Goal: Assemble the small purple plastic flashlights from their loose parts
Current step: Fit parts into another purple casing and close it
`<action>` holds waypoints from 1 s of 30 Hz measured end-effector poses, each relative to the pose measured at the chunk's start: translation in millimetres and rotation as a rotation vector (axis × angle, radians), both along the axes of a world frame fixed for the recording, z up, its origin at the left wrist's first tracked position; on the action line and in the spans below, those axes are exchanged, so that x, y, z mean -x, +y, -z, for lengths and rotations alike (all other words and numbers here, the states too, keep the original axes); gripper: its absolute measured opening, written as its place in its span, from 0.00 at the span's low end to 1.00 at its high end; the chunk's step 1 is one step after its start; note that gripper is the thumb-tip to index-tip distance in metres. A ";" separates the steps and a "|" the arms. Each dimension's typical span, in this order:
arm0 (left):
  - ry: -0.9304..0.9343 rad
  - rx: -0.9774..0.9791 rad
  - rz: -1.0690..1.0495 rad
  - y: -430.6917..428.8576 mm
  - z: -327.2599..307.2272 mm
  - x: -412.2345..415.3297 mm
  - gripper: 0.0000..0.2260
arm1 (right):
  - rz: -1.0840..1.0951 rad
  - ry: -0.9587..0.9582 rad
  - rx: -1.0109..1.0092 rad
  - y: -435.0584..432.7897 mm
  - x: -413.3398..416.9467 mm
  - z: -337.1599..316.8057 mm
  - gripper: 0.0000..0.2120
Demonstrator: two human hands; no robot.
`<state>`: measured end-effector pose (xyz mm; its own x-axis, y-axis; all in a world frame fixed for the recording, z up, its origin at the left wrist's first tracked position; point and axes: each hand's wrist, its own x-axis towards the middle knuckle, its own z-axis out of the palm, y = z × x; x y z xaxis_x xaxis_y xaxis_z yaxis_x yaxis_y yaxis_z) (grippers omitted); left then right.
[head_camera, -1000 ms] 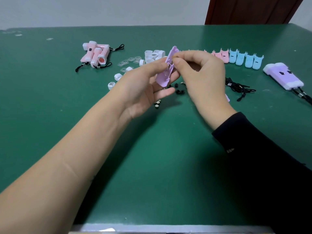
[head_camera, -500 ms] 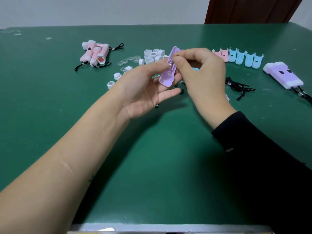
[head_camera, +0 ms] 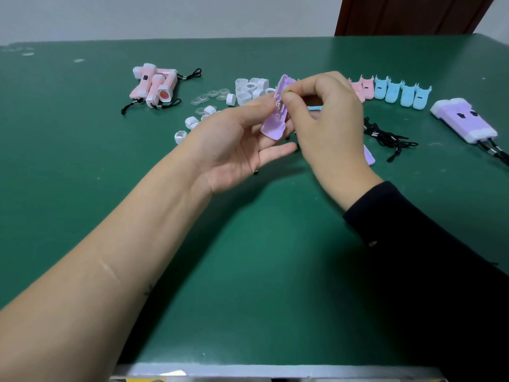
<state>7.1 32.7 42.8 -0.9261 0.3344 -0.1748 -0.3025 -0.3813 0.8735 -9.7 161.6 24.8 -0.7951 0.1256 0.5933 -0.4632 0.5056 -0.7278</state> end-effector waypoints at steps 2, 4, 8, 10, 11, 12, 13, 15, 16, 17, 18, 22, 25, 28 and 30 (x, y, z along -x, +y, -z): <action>0.002 0.008 -0.002 -0.1 0.3 0.3 0.16 | -0.008 -0.007 0.009 -0.7 0.2 0.6 0.02; 0.008 0.016 -0.001 -0.2 0.2 0.2 0.15 | -0.015 -0.008 0.003 -1.5 -0.2 0.9 0.03; 0.012 0.012 -0.003 -1.0 -0.6 0.6 0.15 | -0.017 0.014 -0.011 -2.2 -0.9 2.1 0.03; 0.015 0.009 -0.003 -1.2 -1.0 0.6 0.15 | -0.011 0.032 -0.018 -2.5 -1.5 2.7 0.04; 0.018 0.010 -0.003 -1.3 -1.1 0.5 0.14 | -0.009 0.037 -0.022 -2.6 -1.5 3.1 0.04; 0.020 0.011 -0.001 -1.2 -1.3 0.1 0.14 | -0.010 0.039 -0.027 -2.7 -1.8 3.6 0.04; 0.023 0.012 0.003 -1.1 -1.5 -0.2 0.13 | -0.012 0.039 -0.032 -2.8 -1.8 4.2 0.03; 0.030 0.017 0.008 -0.8 -1.7 -0.9 0.12 | -0.019 0.039 -0.038 -3.0 -1.7 5.5 0.03; 0.032 0.022 0.006 -0.7 -1.8 -1.3 0.12 | -0.021 0.041 -0.039 -2.9 -1.4 6.0 0.03; 0.031 0.028 0.001 -0.4 -1.9 -1.5 0.13 | -0.024 0.044 -0.039 -2.7 -1.2 6.5 0.03; 0.030 0.033 -0.003 -0.4 -2.0 -1.7 0.13 | -0.028 0.046 -0.037 -2.4 -1.1 6.6 0.03; -0.003 -0.006 -0.015 0.8 -3.1 -3.5 0.12 | -0.040 0.051 -0.036 -1.3 -0.1 7.5 0.03; -0.056 -0.036 -0.079 3.2 -2.7 -3.0 0.13 | -0.072 0.026 -0.044 1.0 1.5 6.4 0.04; -0.096 -0.067 -0.116 4.1 -2.8 -1.2 0.13 | -0.085 0.057 -0.062 2.5 1.5 4.4 0.04; -0.136 -0.093 -0.128 4.5 -3.2 -0.8 0.12 | -0.085 0.083 -0.065 2.3 0.2 4.1 0.05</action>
